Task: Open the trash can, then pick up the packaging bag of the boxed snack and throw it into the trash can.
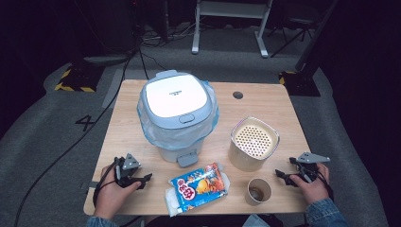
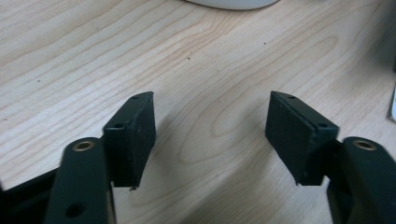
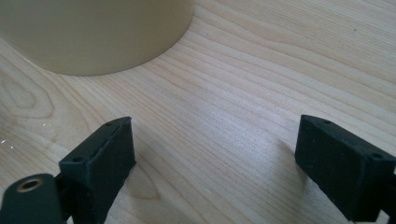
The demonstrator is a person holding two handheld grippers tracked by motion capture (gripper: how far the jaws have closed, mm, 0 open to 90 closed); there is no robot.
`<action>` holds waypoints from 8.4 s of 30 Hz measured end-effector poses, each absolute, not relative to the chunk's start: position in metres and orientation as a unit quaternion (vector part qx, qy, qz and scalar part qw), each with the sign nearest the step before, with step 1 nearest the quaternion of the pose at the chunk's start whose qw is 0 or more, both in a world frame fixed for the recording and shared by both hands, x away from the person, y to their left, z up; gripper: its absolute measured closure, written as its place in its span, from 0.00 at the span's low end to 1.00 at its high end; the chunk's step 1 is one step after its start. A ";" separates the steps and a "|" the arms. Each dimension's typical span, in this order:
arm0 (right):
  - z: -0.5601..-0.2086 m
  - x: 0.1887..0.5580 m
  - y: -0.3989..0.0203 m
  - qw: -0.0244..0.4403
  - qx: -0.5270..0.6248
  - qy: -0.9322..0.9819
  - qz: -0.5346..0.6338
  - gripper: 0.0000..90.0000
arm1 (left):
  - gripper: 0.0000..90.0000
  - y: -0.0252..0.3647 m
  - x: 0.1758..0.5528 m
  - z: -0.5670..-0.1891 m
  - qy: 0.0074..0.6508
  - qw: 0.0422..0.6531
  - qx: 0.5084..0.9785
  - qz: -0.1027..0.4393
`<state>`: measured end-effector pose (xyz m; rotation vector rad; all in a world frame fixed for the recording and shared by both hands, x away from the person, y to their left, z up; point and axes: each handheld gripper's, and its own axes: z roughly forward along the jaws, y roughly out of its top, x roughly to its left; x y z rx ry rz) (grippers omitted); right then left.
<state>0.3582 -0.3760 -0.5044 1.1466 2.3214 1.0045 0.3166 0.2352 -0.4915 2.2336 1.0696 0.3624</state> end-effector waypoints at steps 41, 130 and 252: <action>-0.505 0.358 -0.376 0.182 0.406 0.822 0.356 0.13 | 1.00 0.238 0.322 -0.343 0.254 0.547 0.793 0.088; -0.505 0.358 -0.376 0.182 0.406 0.822 0.355 0.13 | 0.41 0.142 0.332 -0.293 0.213 0.526 0.811 0.145; -0.505 0.358 -0.376 0.182 0.406 0.822 0.356 0.14 | 0.99 0.160 0.357 -0.270 0.173 0.637 0.738 0.145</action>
